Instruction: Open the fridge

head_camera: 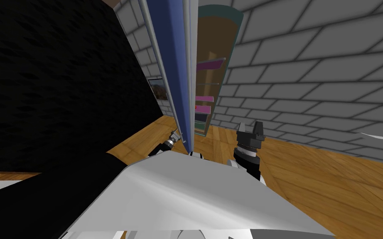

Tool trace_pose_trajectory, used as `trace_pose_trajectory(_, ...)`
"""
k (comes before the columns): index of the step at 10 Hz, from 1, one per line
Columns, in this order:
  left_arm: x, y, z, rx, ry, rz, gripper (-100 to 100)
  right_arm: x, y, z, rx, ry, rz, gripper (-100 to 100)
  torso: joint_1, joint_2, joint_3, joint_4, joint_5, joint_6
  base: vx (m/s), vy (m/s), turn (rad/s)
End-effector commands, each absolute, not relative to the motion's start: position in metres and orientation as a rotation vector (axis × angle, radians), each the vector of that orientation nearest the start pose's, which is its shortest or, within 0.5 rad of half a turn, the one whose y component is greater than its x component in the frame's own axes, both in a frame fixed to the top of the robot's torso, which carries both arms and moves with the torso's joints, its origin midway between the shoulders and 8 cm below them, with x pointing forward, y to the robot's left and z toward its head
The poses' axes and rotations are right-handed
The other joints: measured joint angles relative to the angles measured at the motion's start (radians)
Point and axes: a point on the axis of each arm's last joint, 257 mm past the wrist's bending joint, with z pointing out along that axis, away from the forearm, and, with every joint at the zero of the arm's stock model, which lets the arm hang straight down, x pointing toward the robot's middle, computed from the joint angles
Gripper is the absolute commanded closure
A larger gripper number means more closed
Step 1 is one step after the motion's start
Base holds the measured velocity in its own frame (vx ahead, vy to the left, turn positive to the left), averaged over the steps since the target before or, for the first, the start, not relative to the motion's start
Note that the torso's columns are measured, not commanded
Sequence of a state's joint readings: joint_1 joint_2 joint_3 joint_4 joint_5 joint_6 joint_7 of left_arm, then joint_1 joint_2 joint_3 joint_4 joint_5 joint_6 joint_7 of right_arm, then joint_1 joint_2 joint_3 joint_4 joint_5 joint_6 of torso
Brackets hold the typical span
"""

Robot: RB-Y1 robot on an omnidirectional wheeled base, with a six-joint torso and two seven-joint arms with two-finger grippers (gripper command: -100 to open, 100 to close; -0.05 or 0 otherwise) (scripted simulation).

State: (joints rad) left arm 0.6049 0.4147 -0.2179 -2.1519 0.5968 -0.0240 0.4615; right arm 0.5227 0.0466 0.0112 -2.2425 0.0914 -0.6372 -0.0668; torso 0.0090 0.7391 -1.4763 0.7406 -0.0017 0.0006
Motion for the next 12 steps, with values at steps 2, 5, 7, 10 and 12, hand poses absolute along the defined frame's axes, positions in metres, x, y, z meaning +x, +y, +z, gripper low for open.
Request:
trace_pose_trajectory(2, 0.366, 0.216, -0.213, -1.783, 0.999, -1.838, 100, 0.328, -0.267, 0.026, 0.591, 0.563, 1.332, 0, -0.006, -0.003, 0.0, -0.001, 0.0, -0.001, -0.051, 0.193, -0.079)
trace_pose_trajectory(5, 0.362, 0.206, -0.21, -1.771, 1.033, -1.86, 100, 0.328, -0.267, 0.026, 0.591, 0.563, 1.332, 0, -0.01, -0.003, -0.001, 0.0, -0.001, 0.0, -0.094, 0.219, -0.098)
trace_pose_trajectory(7, 0.359, 0.2, -0.208, -1.764, 1.056, -1.874, 100, 0.328, -0.267, 0.026, 0.591, 0.563, 1.332, 0, -0.014, 0.002, 0.002, 0.0, -0.001, 0.002, -0.105, 0.23, -0.111)
trace_pose_trajectory(10, 0.358, 0.195, -0.208, -1.759, 1.078, -1.886, 100, 0.328, -0.266, 0.026, 0.591, 0.563, 1.332, 0, -0.022, 0.007, 0.005, 0.0, -0.002, -0.002, -0.066, 0.155, -0.087)
trace_pose_trajectory(12, 0.357, 0.192, -0.208, -1.754, 1.089, -1.894, 100, 0.328, -0.267, 0.026, 0.591, 0.563, 1.332, 0, -0.019, 0.009, 0.006, 0.001, -0.001, 0.004, -0.081, 0.198, -0.087)
